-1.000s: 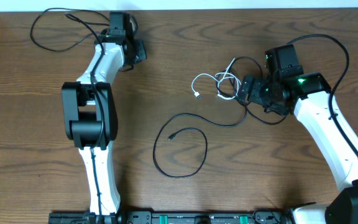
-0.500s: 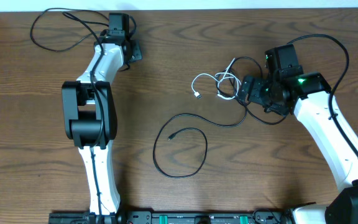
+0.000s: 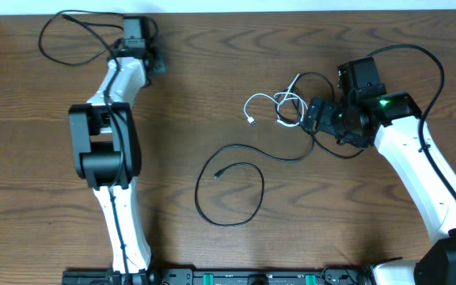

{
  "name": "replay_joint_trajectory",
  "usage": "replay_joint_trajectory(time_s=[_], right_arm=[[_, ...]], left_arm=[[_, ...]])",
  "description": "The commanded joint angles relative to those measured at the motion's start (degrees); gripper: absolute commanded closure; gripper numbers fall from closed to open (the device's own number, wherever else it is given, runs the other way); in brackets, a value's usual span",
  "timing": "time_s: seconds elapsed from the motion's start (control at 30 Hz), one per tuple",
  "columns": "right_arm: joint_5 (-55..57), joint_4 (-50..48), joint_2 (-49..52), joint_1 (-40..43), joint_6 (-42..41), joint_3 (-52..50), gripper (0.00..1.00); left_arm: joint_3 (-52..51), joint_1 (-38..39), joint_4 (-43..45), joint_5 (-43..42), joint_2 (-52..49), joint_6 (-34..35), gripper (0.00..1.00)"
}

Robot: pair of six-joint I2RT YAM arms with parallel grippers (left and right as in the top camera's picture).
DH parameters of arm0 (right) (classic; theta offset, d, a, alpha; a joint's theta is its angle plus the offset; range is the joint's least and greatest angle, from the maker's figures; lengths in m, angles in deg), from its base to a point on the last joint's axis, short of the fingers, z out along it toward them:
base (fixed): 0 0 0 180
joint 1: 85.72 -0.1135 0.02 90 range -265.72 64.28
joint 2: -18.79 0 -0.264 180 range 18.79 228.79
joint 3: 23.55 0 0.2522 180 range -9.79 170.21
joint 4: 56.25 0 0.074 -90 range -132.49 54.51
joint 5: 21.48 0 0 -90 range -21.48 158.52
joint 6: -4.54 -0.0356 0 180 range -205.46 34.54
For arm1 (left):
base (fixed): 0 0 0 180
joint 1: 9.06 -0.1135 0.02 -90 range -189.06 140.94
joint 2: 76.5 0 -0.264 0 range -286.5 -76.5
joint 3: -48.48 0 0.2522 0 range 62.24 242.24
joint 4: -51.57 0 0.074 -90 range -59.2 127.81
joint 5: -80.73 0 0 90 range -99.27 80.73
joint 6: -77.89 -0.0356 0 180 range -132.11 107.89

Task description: Untangle cables

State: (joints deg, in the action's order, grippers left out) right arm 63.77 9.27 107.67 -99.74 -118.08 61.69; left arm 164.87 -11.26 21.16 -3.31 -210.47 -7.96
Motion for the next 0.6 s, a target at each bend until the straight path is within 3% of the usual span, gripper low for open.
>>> replay_joint_trajectory(time_s=[0.0, 0.1, 0.27, 0.37, 0.57], right_arm=[[-0.1, 0.3, 0.4, -0.3, 0.0, -0.2, 0.01], [-0.1, 0.2, 0.4, -0.3, -0.1, -0.2, 0.01], [-0.1, 0.2, 0.4, -0.3, -0.1, -0.2, 0.01], [-0.1, 0.3, 0.4, -0.3, 0.0, -0.2, 0.01], [0.1, -0.3, 0.4, -0.3, 0.0, -0.2, 0.01]], left_arm=[[-0.3, -2.2, 2.9, 1.0, -0.8, -8.7, 0.92], [-0.3, -2.8, 6.1, -6.6, -0.8, -12.9, 0.92], [-0.3, -2.9, 13.0, -16.4, -0.7, -13.1, 0.92], [-0.3, -2.9, 13.8, -16.7, 0.6, -12.9, 0.92], [-0.3, -3.0, 6.9, -15.6, 3.9, -12.4, 0.92]])
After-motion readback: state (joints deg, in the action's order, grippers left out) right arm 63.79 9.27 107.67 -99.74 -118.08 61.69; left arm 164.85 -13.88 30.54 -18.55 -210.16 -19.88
